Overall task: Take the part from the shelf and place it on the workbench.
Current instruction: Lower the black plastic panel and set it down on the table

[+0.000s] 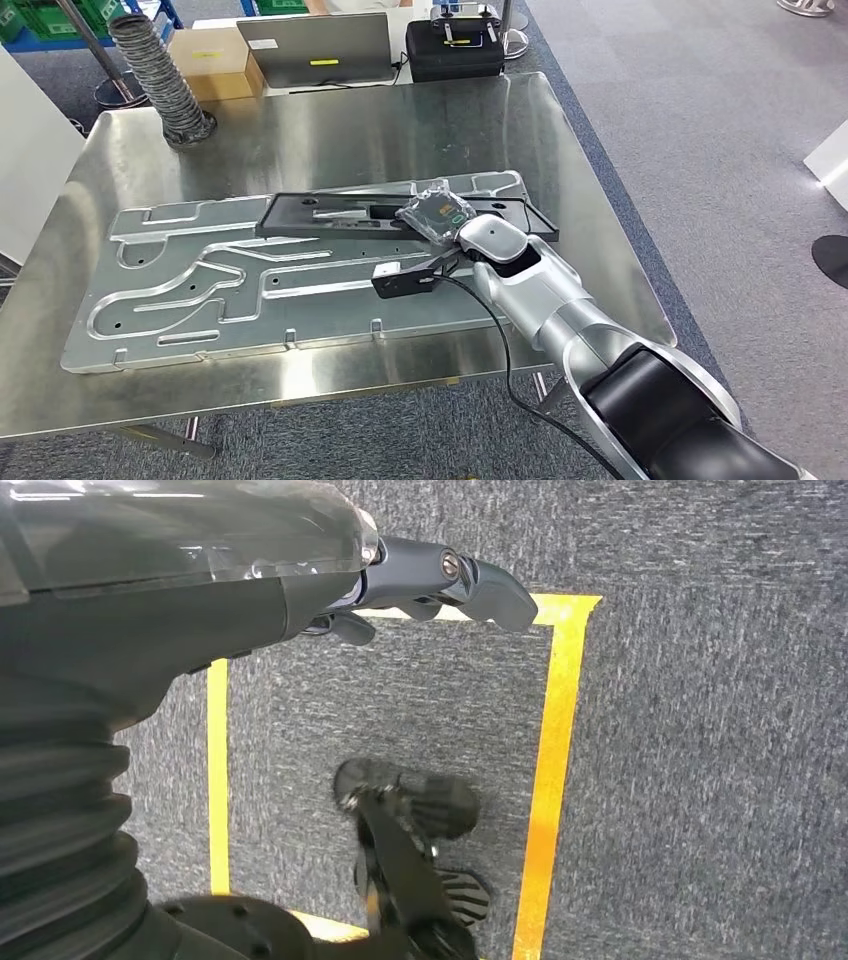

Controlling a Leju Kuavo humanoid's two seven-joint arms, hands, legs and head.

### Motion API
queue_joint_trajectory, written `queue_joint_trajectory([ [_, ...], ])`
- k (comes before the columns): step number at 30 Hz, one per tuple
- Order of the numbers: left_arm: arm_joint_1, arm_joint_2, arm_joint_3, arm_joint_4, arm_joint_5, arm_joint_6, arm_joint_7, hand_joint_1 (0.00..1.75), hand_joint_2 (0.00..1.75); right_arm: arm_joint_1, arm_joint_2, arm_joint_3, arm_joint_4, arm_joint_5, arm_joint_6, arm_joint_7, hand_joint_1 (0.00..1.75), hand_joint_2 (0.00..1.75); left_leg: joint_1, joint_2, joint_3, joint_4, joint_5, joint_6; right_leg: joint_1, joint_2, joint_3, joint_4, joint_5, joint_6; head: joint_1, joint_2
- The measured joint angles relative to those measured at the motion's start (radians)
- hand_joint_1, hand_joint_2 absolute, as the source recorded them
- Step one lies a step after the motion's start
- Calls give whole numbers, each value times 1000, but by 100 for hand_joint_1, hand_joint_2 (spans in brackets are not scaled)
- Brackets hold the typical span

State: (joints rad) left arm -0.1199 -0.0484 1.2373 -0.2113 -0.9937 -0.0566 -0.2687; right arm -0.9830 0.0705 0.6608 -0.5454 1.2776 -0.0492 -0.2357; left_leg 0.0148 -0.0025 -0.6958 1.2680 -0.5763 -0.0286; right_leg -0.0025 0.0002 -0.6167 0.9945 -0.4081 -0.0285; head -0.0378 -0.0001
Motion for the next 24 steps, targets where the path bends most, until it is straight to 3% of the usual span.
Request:
queue_joint_trajectory([
  [1, 0, 0, -2, 0, -2, -2, 1, 0, 175, 1, 2, 9, 26, 2, 5, 5, 175, 175, 0, 0, -22, 34, -1, -1, 1, 1, 2, 1, -2, 0, 0, 0],
  [2, -1, 0, -5, 0, -3, -3, 2, 0, 175, 3, 3, 16, 50, 4, 8, 10, 175, 175, 0, 0, -23, 26, 18, 0, 2, 1, 4, 2, -3, 0, 0, 0],
  [4, -1, 0, -12, 0, -6, -6, 3, 0, 175, 4, 3, 27, 86, 9, 12, 21, 175, 175, 1, 0, 26, -99, 98, 2, 1, 4, 9, 7, -9, 4, 0, 0],
  [6, -3, 0, -16, 0, -10, -9, 3, 0, 175, 3, 2, 33, 111, 12, 12, 34, 175, 175, 0, -1, 82, -221, 144, 8, 4, 9, 8, 15, -15, 12, 0, 0],
  [7, -5, 0, -18, 0, -12, -10, 2, 0, 175, 3, 1, 35, 121, 13, 10, 39, 175, 175, -1, -1, 95, -247, 148, 13, 6, 11, 7, 17, -16, 17, 0, 0],
  [10, -8, 0, -21, 0, -13, -11, 2, 0, 175, 3, -6, 39, 145, 14, 1, 50, 175, 175, -2, 1, 100, -255, 149, 32, 5, 14, 7, 19, -17, 32, 0, 0],
  [11, -9, 0, -23, 0, -14, -11, 1, 0, 175, 2, -9, 39, 150, 14, -1, 53, 175, 175, 0, 2, 100, -258, 152, 39, 4, 13, 1, 35, -30, 38, 0, 0],
  [13, -11, 0, -25, 0, -14, -11, -5, 0, 175, 2, -15, 41, 162, 16, -6, 57, 175, 175, 2, 6, 99, -263, 157, 49, 0, 10, -38, 127, -87, 49, 0, 0],
  [15, -10, 0, -26, 0, -12, -8, -18, 0, 175, 5, -18, 42, 173, 18, -14, 59, 175, 175, 1, 6, 93, -262, 160, 53, -4, 8, -100, 266, -153, 56, 0, 0],
  [16, -9, 0, -27, 0, -11, -6, -26, 0, 175, 6, -18, 44, 177, 20, -19, 59, 175, 175, 1, 7, 91, -262, 162, 53, -5, 7, -117, 306, -164, 58, 0, 0],
  [17, -8, 0, -27, 0, -9, -5, -33, 0, 175, 7, -19, 45, 181, 22, -23, 59, 131, 131, 1, 6, 90, -262, 163, 53, -5, 6, -113, 308, -157, 57, 0, 0],
  [18, -7, 0, -28, 0, -8, -5, -39, 0, 175, 7, -19, 47, 183, 25, -26, 58, 87, 87, 1, 6, 91, -262, 164, 52, -5, 5, -87, 266, -132, 55, 0, 0],
  [20, -6, -1, -31, 0, -5, -4, -50, 0, 175, 5, -19, 51, 185, 30, -30, 57, 0, 0, 0, 4, 92, -262, 166, 48, -2, 3, -3, 115, -72, 43, 0, 0],
  [21, -6, -1, -33, 0, -3, -2, -57, 0, 175, 5, -18, 54, 186, 31, -34, 55, 0, 0, -1, 2, 93, -262, 168, 44, 2, 2, 29, 53, -53, 37, 0, 0],
  [22, -5, -2, -34, 0, 0, 1, -64, 0, 131, 5, -16, 56, 187, 33, -40, 53, 0, 0, -1, 2, 92, -263, 169, 39, 5, 1, 47, 17, -45, 31, 0, 0],
  [24, -3, -2, -34, 0, 6, 6, -77, 0, 44, 6, -12, 58, 189, 33, -60, 50, 0, 0, -1, 1, 93, -267, 173, 26, 10, 1, 51, 3, -41, 23, 0, 0],
])
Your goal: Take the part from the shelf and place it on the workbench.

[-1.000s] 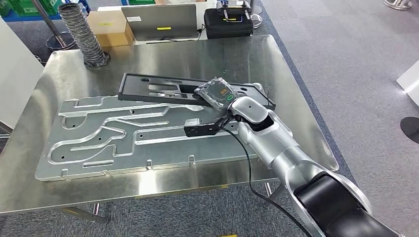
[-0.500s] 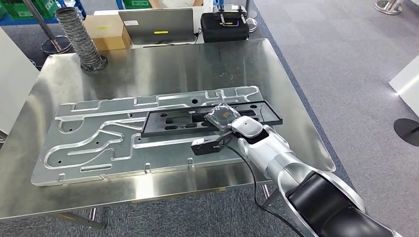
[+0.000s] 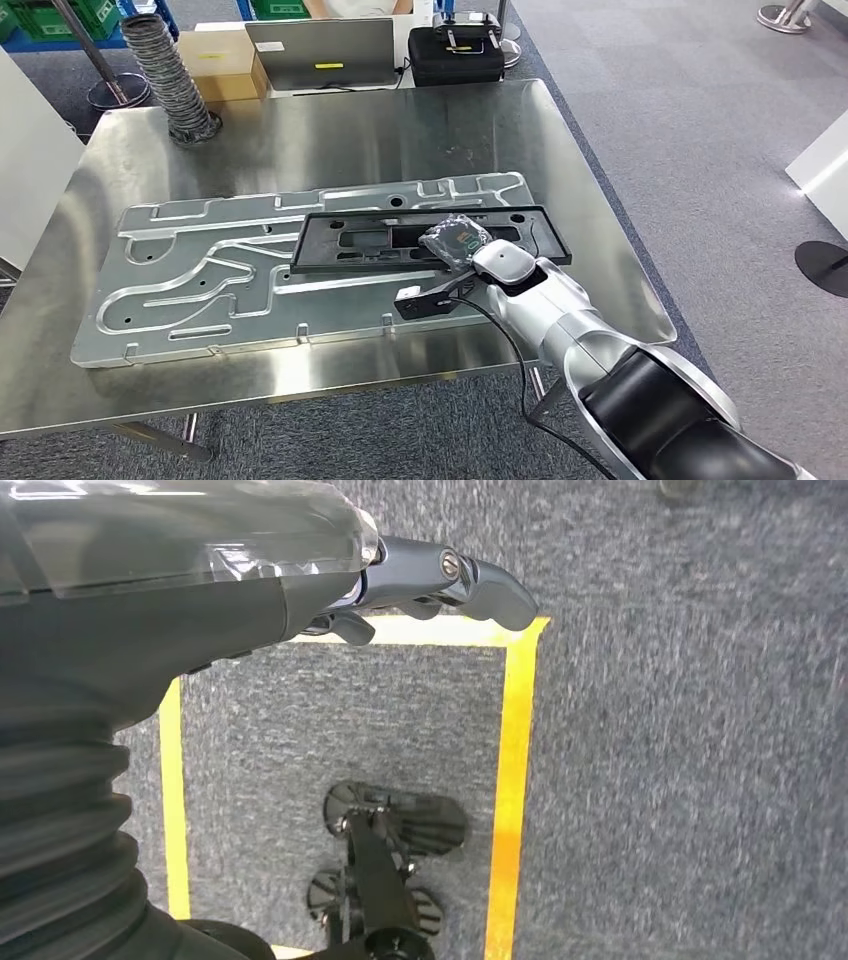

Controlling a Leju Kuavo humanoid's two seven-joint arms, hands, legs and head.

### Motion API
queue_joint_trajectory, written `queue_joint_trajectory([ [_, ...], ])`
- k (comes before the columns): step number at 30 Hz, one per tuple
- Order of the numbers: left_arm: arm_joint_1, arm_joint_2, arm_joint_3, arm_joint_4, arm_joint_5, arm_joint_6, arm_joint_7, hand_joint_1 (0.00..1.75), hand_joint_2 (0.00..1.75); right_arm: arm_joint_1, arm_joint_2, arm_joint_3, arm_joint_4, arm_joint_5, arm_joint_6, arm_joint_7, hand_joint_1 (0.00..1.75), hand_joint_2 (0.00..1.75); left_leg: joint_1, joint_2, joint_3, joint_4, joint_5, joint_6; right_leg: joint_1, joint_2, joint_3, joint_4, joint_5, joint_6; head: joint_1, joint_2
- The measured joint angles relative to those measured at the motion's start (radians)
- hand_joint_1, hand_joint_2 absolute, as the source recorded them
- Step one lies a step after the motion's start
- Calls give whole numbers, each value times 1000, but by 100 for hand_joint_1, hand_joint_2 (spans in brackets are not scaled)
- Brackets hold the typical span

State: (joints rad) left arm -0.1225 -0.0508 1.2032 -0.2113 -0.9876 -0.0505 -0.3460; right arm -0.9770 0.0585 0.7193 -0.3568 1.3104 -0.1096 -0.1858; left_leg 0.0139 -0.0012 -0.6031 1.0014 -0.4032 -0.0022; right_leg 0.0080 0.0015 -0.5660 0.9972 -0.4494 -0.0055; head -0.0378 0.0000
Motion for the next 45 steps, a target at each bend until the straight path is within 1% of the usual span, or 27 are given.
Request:
queue_joint_trajectory([
  [1, 1, 0, 0, 0, 2, 1, -6, 0, 0, 1, 2, 0, 1, -1, -12, -3, 0, 0, 0, 0, 1, -3, 1, -5, -3, 0, 2, -5, 4, -4, 0, 0],
  [3, 2, 0, 0, 0, 3, 0, -16, 0, 0, 2, 6, 1, 2, -4, -37, -9, 0, 0, 0, 0, -9, 19, -18, -15, -9, -1, 6, -20, 15, -14, 0, 0],
  [4, 3, 0, 0, 0, 3, -1, -19, 0, 0, 3, 9, 1, 2, -5, -48, -12, 0, 0, 0, 0, -28, 61, -45, -20, -13, -1, 8, -26, 20, -18, 0, 0],
  [6, 5, 0, 0, 0, 3, -2, -22, 0, 0, 8, 14, 1, 3, -8, -61, -16, 0, 0, 2, 0, -90, 204, -115, -28, -12, -2, 5, -27, 22, -20, 0, 0],
  [7, 6, 0, 0, 0, 3, -2, -22, 0, 0, 11, 16, 1, 3, -8, -64, -17, 0, 0, 3, 0, -118, 265, -137, -31, -11, -1, 4, -26, 22, -20, 0, 0],
  [8, 8, 0, 0, 0, 3, -2, -22, 0, 0, 14, 17, 1, 4, -8, -66, -17, 0, 0, 3, 0, -130, 292, -138, -32, -11, -1, 4, -25, 21, -20, 0, 0],
  [9, 9, 0, 0, 0, 3, -2, -22, 0, 0, 15, 17, 1, 4, -9, -67, -17, 0, 0, 4, 0, -119, 271, -117, -33, -11, 0, 4, -22, 19, -18, 0, 0],
  [11, 10, 0, 0, 0, 3, -2, -22, 0, 0, 16, 19, 1, 5, -9, -69, -17, 0, 0, 6, 0, -52, 134, -50, -32, -12, 2, 5, -14, 13, -12, 0, 0],
  [13, 9, 0, 0, 0, 3, -2, -23, 0, 0, 16, 20, 1, 5, -9, -69, -17, 0, 0, 5, -1, -1, 26, -17, -22, -9, 4, -1, -3, 6, -4, 0, 0],
  [16, 11, 0, 0, 0, 3, -3, -23, 0, 0, 19, 21, 1, 6, -9, -70, -17, 0, 0, 2, -2, 3, 9, -16, -1, -6, 6, -9, 3, 4, 11, 0, 0],
  [18, 11, 0, 0, 0, 3, -3, -24, 0, 0, 18, 21, 1, 6, -9, -70, -16, 0, 0, 4, -2, 3, 6, -14, 11, -9, 5, -19, 27, -16, 22, 0, 0],
  [21, 10, 1, 0, 0, 3, -4, -24, 0, 0, 20, 21, 1, 8, -10, -72, -16, 0, 0, 4, 1, 3, 4, -13, 20, -14, 3, -105, 207, -106, 35, 0, 0],
  [23, 11, 1, 0, 0, 3, -4, -23, 0, 0, 25, 21, 0, 10, -17, -89, -23, 0, 0, 3, 1, 3, 4, -13, 21, -15, 3, -157, 305, -129, 36, 0, 0],
  [24, 11, 1, 0, 0, 3, -4, -23, 0, 0, 26, 21, -1, 10, -23, -106, -30, 0, 0, 2, 0, 3, 4, -14, 21, -15, 3, -156, 296, -112, 34, 0, 0],
  [25, 11, 1, 0, 0, 3, -4, -23, 0, 0, 27, 21, -4, 8, -31, -128, -42, 0, 0, 1, 0, 5, 4, -14, 21, -14, 3, -134, 245, -77, 30, 0, 0],
  [26, 11, 0, 0, 0, 3, -5, -22, 0, 0, 26, 22, -9, 3, -41, -154, -55, 0, 0, 0, -1, 6, 4, -14, 21, -12, 3, -98, 166, -36, 23, 0, 0],
  [28, 10, -2, 0, 0, 3, -8, -22, 0, 0, 25, 23, -28, -17, -74, -210, -93, 0, 0, -2, -1, 5, 4, -15, 15, -5, 1, -40, 37, 14, 9, 0, 0],
  [30, 11, -3, 0, 0, 4, -12, -22, 0, 0, 32, 23, -58, -56, -125, -258, -146, 0, 0, -2, -1, 3, 3, -13, 6, 2, 0, -28, 4, 18, 2, 0, 0],
  [33, 12, -2, 0, 0, 3, -17, -24, 0, 0, 62, 17, -112, -164, -219, -313, -230, 0, 0, -2, -1, 0, 16, -27, -10, -4, -1, -22, -11, 26, -11, 0, 0],
  [35, 13, -2, -1, 0, 3, -18, -25, 0, 0, 90, 5, -150, -256, -277, -347, -269, 0, 0, 0, -1, -36, 103, -81, -17, -9, -2, -15, -20, 30, -18, 0, 0],
  [37, 15, -3, -1, 0, 4, -19, -26, 0, 0, 124, -20, -184, -346, -316, -373, -290, 0, 0, 1, -1, -97, 242, -143, -23, -8, -4, -14, -19, 29, -20, 0, 0],
  [38, 17, -3, -1, 0, 6, -18, -27, 0, 0, 141, -38, -200, -387, -328, -384, -296, 0, 0, 2, 0, -118, 286, -154, -25, -8, -4, -14, -18, 29, -20, 0, 0],
  [39, 20, -2, -1, 0, 10, -18, -29, 0, 0, 157, -58, -215, -426, -337, -397, -299, 0, 0, 3, 0, -120, 292, -146, -27, -9, -4, -13, -17, 27, -19, 0, 0],
  [40, 23, -2, 0, 0, 17, -18, -33, 0, 0, 173, -83, -232, -467, -348, -414, -301, 0, 0, 5, 0, -102, 254, -118, -28, -10, -3, -13, -14, 25, -16, 0, 0],
  [42, 28, -1, 2, 0, 33, -17, -41, 0, 0, 212, -145, -276, -562, -394, -451, -312, 0, 0, 9, -1, -32, 116, -55, -27, -12, -2, -13, -3, 17, -6, 0, 0],
  [43, 31, 0, 6, 0, 42, -17, -44, 0, 0, 238, -185, -309, -623, -438, -463, -326, 0, 0, 9, -4, -5, 62, -38, -22, -10, -3, -15, 4, 12, 1, 0, 0],
  [45, 40, -1, 15, 0, 55, -16, -48, 0, 0, 302, -265, -397, -751, -550, -468, -372, 0, 0, 7, -9, 12, 26, -39, -8, -6, -7, -18, 10, 6, 13, 0, 0],
])
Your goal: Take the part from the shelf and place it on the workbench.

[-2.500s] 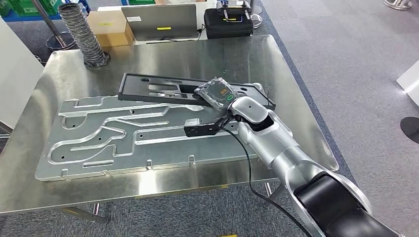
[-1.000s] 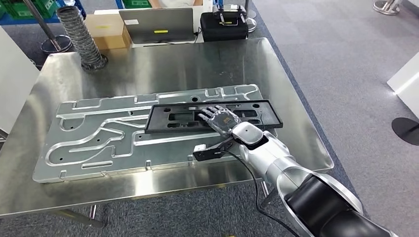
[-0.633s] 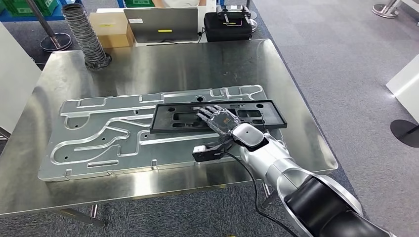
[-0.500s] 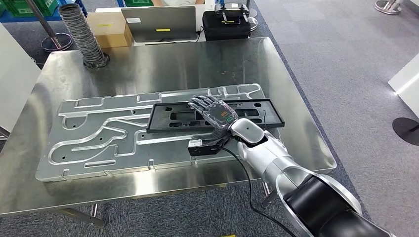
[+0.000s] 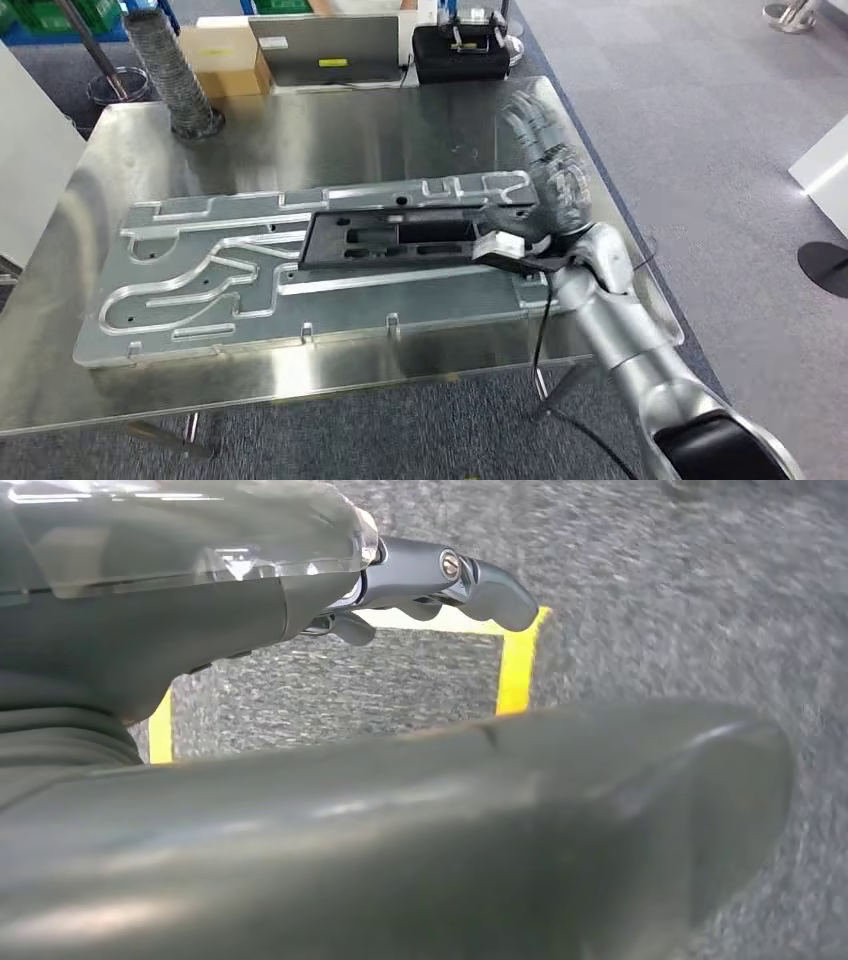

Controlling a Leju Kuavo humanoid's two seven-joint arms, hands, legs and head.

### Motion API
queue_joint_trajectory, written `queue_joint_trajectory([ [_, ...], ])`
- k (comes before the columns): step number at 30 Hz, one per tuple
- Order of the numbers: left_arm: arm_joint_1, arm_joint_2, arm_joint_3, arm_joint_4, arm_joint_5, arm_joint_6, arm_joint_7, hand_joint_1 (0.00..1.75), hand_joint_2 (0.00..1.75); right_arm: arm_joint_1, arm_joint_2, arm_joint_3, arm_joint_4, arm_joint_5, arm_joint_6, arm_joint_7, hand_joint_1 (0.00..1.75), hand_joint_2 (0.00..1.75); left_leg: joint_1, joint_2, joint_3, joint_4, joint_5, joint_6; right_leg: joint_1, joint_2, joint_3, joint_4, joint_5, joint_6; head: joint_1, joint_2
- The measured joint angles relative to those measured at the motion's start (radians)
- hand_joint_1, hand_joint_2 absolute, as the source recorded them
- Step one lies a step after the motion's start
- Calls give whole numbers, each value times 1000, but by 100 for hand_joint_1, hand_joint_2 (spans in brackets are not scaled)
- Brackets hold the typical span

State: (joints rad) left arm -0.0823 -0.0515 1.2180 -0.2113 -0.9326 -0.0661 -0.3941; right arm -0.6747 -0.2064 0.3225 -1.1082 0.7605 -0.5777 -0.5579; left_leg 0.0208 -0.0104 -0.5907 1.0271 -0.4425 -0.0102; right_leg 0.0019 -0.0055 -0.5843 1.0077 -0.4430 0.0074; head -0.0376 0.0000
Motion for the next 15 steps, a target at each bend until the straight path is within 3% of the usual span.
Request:
queue_joint_trajectory([
  [2, 11, 0, 9, 0, 10, 2, -2, 0, 0, 83, -69, -115, -135, -102, 3, -52, 0, 0, 0, -4, -1, -3, 1, 15, -1, -4, 2, 0, -4, 11, 0, 0],
  [4, 17, 0, 18, 0, 20, 4, -5, 0, 0, 173, -113, -242, -267, -158, 7, -93, 0, 0, 2, -5, 2, -7, 3, 27, -5, -2, -10, 35, -33, 22, 0, 0],
  [7, 16, -2, 34, 0, 35, 5, -9, 0, 0, 308, -137, -418, -437, -167, 14, -114, 0, 0, 2, -4, 1, -8, 1, 37, -8, 2, -103, 229, -131, 35, 0, 0],
  [8, 16, -2, 38, 0, 38, 5, -10, 0, 0, 346, -138, -464, -479, -164, 17, -115, 0, 0, 1, -3, 1, -8, 0, 37, -9, 3, -130, 281, -146, 36, 0, 0],
  [9, 15, -2, 41, 0, 39, 5, -10, 0, 0, 376, -138, -502, -515, -161, 19, -117, 0, 0, 0, -2, 2, -8, 0, 38, -9, 3, -140, 297, -141, 36, 0, 0],
  [10, 14, -3, 44, 0, 40, 5, -10, 0, 0, 399, -138, -533, -544, -157, 20, -117, 0, 0, 0, -1, 3, -8, -1, 37, -10, 3, -128, 268, -117, 34, 0, 0],
  [13, 5, -8, 54, 0, 45, 4, -10, 0, 0, 465, -136, -612, -620, -140, 11, -107, 0, 0, -3, 1, 8, -8, -3, 32, -6, -1, -22, 52, -22, 23, 0, 0],
  [15, 1, -12, 58, 0, 52, 3, -6, 0, 0, 541, -125, -672, -661, -144, 4, -109, 0, 0, -4, -3, 12, -11, -3, 23, 0, -3, 9, -7, -7, 14, 0, 0],
])
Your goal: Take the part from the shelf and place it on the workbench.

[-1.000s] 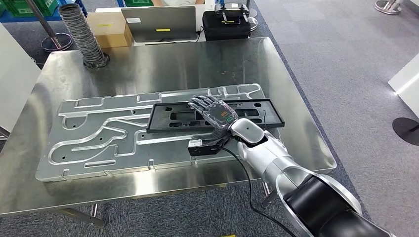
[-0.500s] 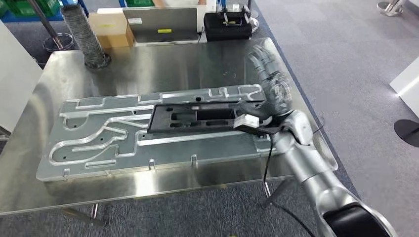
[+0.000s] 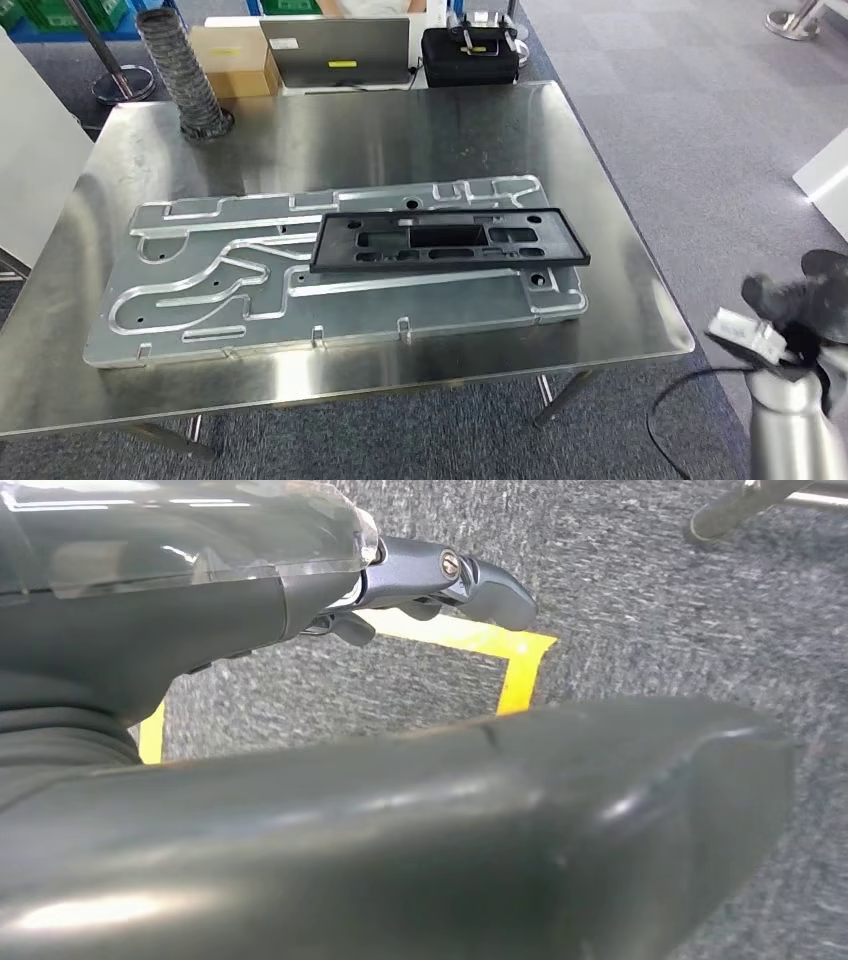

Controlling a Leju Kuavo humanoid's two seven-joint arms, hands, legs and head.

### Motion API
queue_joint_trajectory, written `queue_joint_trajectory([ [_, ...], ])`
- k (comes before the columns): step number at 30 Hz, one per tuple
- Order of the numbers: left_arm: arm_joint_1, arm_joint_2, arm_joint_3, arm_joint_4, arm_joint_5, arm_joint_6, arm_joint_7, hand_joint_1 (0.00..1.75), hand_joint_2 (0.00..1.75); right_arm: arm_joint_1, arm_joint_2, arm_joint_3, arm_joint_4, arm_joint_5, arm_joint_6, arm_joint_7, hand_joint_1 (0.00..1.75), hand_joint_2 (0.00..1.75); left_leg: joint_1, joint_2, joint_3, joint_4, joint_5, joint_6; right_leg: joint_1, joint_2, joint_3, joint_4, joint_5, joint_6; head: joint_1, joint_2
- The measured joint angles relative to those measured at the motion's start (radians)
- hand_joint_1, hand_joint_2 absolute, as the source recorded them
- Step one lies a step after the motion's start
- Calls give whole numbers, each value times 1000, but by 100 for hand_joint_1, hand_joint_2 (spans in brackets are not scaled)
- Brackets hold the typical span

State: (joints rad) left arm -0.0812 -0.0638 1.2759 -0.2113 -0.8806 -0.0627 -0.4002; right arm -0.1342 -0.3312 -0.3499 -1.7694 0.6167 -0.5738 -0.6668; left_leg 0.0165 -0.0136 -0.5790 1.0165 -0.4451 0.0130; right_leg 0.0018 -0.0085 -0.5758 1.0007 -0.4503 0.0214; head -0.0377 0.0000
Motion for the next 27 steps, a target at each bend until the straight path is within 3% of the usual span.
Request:
queue_joint_trajectory([
  [2, 2, -4, 4, 0, 4, 0, 8, 0, 0, 88, 32, -67, -26, -20, -5, -11, 0, 0, 0, -3, 3, -4, 1, -12, 0, -1, 2, -4, 6, -11, 0, 0],
  [4, 4, -6, 6, 0, 5, 0, 14, 0, 0, 170, 78, -123, -35, -36, -13, -16, 0, 0, -3, 0, -5, 20, -28, -21, -6, -4, 2, -13, 14, -25, 0, 0],
  [7, 4, -8, 7, 0, 2, 0, 17, 0, 0, 263, 153, -180, -30, -15, -12, -17, 0, 0, -4, 7, -62, 188, -142, -27, -6, -5, -8, -17, 24, -39, 0, 0],
  [8, 5, -8, 7, 0, 2, 0, 17, 0, 0, 283, 177, -193, -22, 3, -5, -17, 0, 0, -4, 7, -79, 245, -169, -27, -5, -4, -13, -15, 26, -40, 0, 0],
  [9, 5, -8, 8, 0, 1, -1, 18, 0, 0, 297, 202, -206, -10, 24, 1, -17, 0, 0, -5, 7, -80, 269, -177, -26, -3, -2, -19, -13, 29, -41, 0, 0],
  [10, 6, -8, 9, 0, 1, -2, 18, 0, 0, 306, 225, -218, 4, 46, 8, -17, 0, 0, -5, 7, -61, 251, -166, -24, -2, 1, -24, -10, 32, -41, 0, 0],
  [13, 3, -8, 12, 0, 0, -4, 18, 0, 0, 316, 280, -259, 62, 109, 42, -17, 0, 0, -11, 7, 68, 42, -93, -8, 3, 8, -34, -3, 42, -36, 0, 0],
  [15, 0, -10, 12, 0, -2, -5, 19, 0, 0, 312, 310, -301, 123, 148, 82, -16, 0, 0, -16, 7, 105, -29, -74, -1, 3, 8, -36, -1, 51, -26, 0, 0],
  [17, 1, -13, 13, 0, -4, -6, 20, 0, 0, 300, 331, -361, 221, 191, 110, -16, 0, 0, -19, 8, 100, -34, -61, 7, 1, 9, -36, -6, 62, -12, 0, 0],
  [19, 3, -16, 14, 0, -6, -8, 22, 0, 0, 286, 338, -429, 355, 230, 111, -16, 0, 0, -14, 11, 91, -44, -40, 19, -1, 10, -45, 8, 44, 0, 0, 0],
  [20, 3, -18, 15, 0, -7, -9, 22, 0, 0, 278, 337, -463, 434, 249, 101, -16, 0, 0, -11, 12, 83, -49, -28, 24, -3, 10, -58, 41, 10, 6, 0, 0],
  [22, 6, -20, 17, 0, -9, -12, 21, 0, 0, 261, 333, -522, 597, 287, 72, -16, 0, 0, -11, 14, 60, -50, -9, 29, -11, 10, -98, 162, -88, 19, 0, 0],
  [23, 8, -21, 19, 0, -9, -12, 21, 0, 0, 252, 330, -547, 676, 307, 56, -14, 0, 0, -12, 15, 48, -49, -1, 28, -15, 10, -114, 225, -123, 24, 0, 0],
  [24, 9, -22, 20, 0, -9, -12, 21, 0, 0, 244, 328, -567, 750, 328, 40, -7, 0, 0, -12, 16, 37, -46, 6, 27, -17, 9, -116, 264, -138, 28, 0, 0],
  [25, 10, -22, 21, 0, -9, -12, 21, 0, 0, 235, 325, -585, 824, 354, 24, 8, 0, 0, -12, 17, 26, -43, 12, 25, -20, 9, -99, 264, -132, 30, 0, 0],
  [27, 9, -25, 22, 0, -10, -12, 21, 0, 0, 213, 314, -612, 961, 414, -4, 66, 0, 0, -12, 19, 6, -34, 22, 19, -23, 9, -6, 152, -87, 29, 0, 0],
])
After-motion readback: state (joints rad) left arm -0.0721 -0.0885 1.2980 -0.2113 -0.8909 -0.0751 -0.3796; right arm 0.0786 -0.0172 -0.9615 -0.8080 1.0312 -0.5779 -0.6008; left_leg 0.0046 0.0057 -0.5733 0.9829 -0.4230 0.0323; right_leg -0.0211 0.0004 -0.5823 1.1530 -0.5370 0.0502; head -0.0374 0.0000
